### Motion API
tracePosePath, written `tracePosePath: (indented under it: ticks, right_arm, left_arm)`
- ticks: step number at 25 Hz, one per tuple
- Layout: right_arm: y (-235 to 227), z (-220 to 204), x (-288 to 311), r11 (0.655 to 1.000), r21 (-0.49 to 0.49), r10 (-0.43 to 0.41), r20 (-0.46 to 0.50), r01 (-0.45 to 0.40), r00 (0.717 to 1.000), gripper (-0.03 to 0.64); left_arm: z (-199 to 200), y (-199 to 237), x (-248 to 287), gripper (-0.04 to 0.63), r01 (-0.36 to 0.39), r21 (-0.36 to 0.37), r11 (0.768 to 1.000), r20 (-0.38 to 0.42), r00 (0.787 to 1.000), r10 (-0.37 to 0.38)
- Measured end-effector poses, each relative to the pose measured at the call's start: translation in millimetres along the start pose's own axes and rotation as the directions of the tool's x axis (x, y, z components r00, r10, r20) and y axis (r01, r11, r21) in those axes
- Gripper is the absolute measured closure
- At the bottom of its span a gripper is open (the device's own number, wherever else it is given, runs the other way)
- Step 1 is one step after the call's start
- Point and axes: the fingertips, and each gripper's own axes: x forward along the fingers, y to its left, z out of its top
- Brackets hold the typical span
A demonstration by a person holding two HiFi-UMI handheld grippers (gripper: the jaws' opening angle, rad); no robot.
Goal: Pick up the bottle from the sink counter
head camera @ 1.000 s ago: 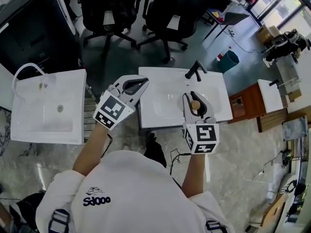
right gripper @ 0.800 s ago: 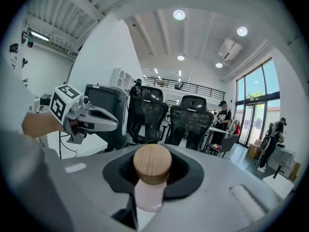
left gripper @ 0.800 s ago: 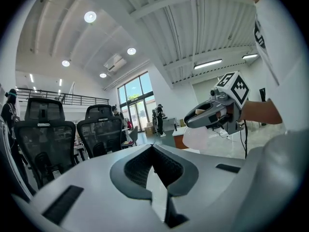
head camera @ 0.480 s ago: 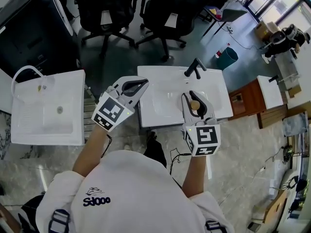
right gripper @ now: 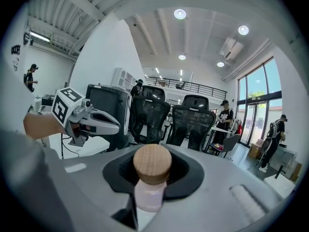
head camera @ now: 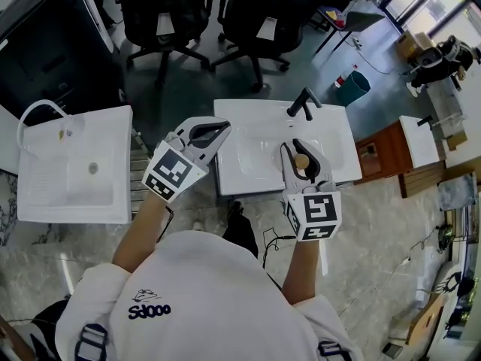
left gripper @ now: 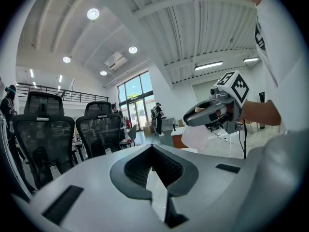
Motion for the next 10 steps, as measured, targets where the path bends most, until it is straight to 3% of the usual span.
tracePosePath:
  ticks: [10]
  right_arm:
    - [0.3,-6.3,5.5,1.0,0.0,0.002,-0.01,-0.002,1.0,0.522]
  left_arm:
    - [-7.6,1.5,2.9,0.589,0.002,-0.005,1.0,-0.008,1.0,-0.002]
